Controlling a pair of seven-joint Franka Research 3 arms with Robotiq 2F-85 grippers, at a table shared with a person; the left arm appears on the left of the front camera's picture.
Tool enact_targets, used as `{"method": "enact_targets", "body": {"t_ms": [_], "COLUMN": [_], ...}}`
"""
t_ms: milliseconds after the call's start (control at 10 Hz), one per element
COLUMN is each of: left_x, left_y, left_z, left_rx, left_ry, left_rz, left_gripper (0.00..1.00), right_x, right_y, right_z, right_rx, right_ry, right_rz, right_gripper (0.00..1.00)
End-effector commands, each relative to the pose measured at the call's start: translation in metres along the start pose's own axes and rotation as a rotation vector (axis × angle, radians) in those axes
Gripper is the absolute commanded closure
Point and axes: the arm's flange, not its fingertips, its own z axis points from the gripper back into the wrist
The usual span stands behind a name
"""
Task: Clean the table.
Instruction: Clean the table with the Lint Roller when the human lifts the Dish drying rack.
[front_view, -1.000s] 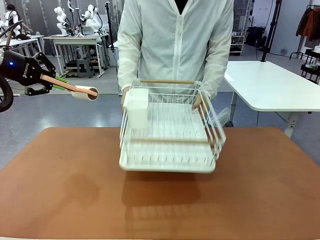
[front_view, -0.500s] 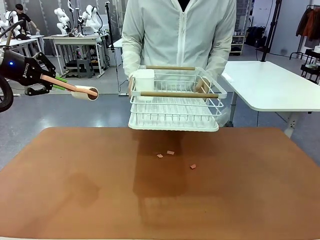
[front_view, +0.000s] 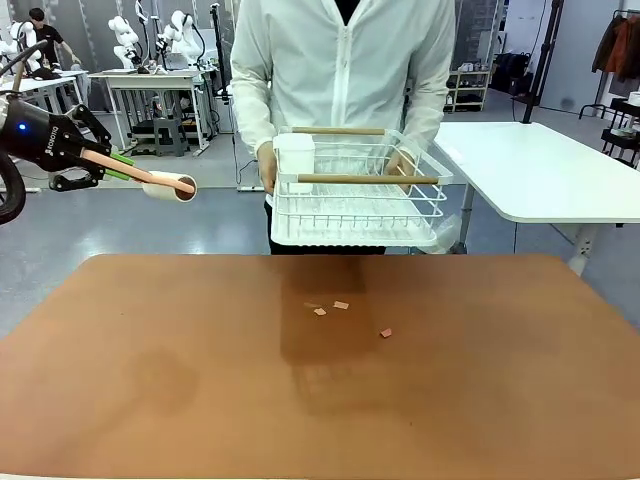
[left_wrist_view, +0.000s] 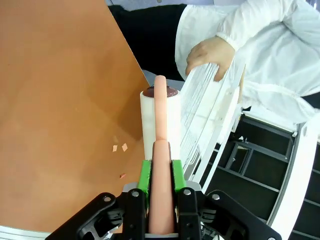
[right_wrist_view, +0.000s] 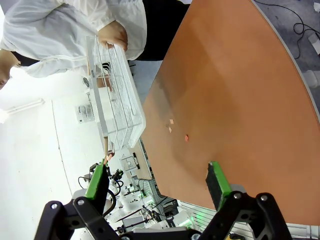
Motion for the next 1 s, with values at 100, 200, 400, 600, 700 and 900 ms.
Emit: {"method": "enact_targets", "body": {"t_ms": [100, 200, 400, 600, 700, 900], "left_x": [0.024, 0.036, 0.047, 0.048, 0.045, 0.044], "left_y": [-0.046, -0.049, -0.029, -0.011, -0.005, 0.001], "left_z": [0.010, -0.009, -0.053, -0.081, -0.084, -0.095], "left_rx": [0.150, 0.242, 0.247, 0.188, 0.114, 0.212], "left_ry": [0.242, 0.351, 0.483, 0.530, 0.515, 0.523], "left_rz": [-0.473, -0.613, -0.748, -0.740, -0.677, -0.735], "left_gripper": [0.79, 0.79, 0.79, 0.79, 0.79, 0.79], "right_x": [-0.003, -0.003, -0.003, -0.003, -0.003, -0.003], "right_y": [0.005, 0.005, 0.005, 0.005, 0.005, 0.005], "right_z": [0.001, 0.001, 0.001, 0.001, 0.001, 0.001], "right_rx": [0.011, 0.011, 0.011, 0.011, 0.011, 0.011], "right_ry": [0.002, 0.002, 0.002, 0.002, 0.002, 0.002], "right_rz": [-0.016, -0.016, -0.016, -0.016, -0.016, -0.016], "right_gripper": [0.00, 0.00, 0.00, 0.00, 0.00, 0.00]}}
